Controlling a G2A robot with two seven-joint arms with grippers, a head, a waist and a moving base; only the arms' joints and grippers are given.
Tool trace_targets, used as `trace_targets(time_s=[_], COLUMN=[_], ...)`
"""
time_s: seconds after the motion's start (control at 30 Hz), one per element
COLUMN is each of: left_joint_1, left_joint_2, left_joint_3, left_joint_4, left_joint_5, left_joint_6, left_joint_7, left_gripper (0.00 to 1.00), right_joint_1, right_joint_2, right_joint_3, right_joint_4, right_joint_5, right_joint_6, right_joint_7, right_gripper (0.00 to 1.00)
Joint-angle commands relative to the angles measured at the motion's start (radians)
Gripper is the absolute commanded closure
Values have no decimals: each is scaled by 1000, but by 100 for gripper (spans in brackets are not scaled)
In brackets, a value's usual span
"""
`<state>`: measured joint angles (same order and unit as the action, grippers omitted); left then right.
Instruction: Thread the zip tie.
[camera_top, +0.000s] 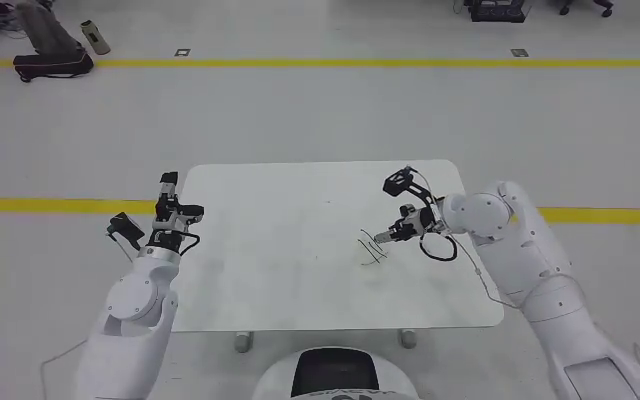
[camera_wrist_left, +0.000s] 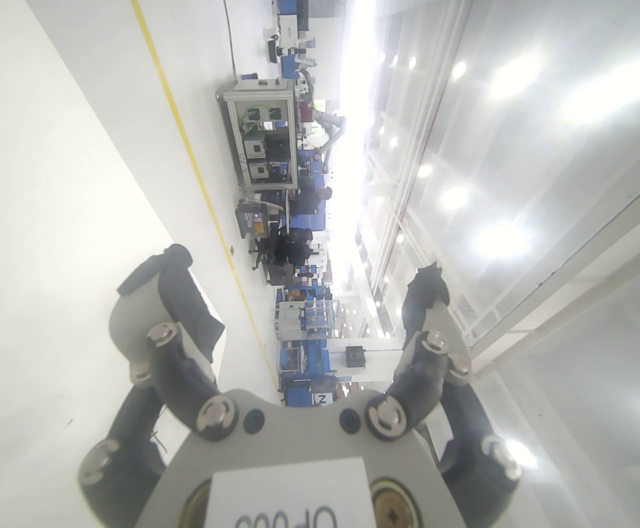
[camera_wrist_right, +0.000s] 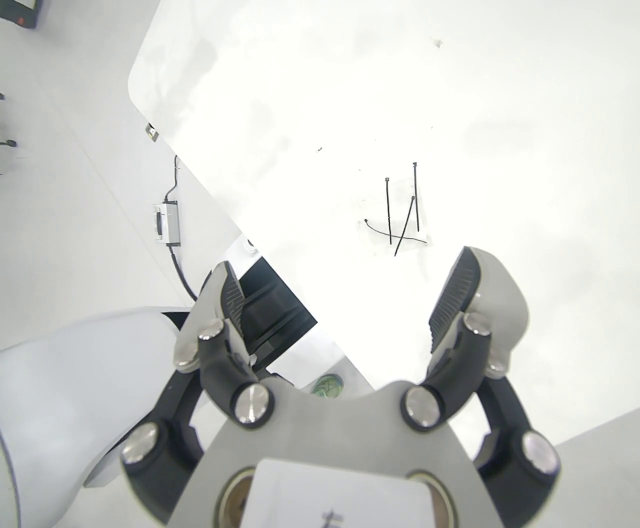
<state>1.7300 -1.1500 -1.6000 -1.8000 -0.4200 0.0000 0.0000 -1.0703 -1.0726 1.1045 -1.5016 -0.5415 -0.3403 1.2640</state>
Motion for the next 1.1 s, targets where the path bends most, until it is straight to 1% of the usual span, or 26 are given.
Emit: trace_targets(time_s=[0.0,0.27,0.47,1.07], left_joint_1=[0,0,0,0], left_joint_2=[0,0,0,0], left_joint_3=[0,0,0,0], left_joint_4=[0,0,0,0], left_joint_5=[0,0,0,0], left_joint_6=[0,0,0,0], left_joint_7=[0,0,0,0], left_gripper=[0,0,0,0], right_joint_1=[17,64,92,92], right_joint_2=[0,-2,-7,-7], right_joint_3=[-32,-152,-220,-222], right_joint_4=[17,110,180,184], right_joint_5=[-5,10,34,35], right_joint_6=[0,0,0,0], right_joint_7=[-6,-79,-150,-157], right_gripper=[0,0,0,0])
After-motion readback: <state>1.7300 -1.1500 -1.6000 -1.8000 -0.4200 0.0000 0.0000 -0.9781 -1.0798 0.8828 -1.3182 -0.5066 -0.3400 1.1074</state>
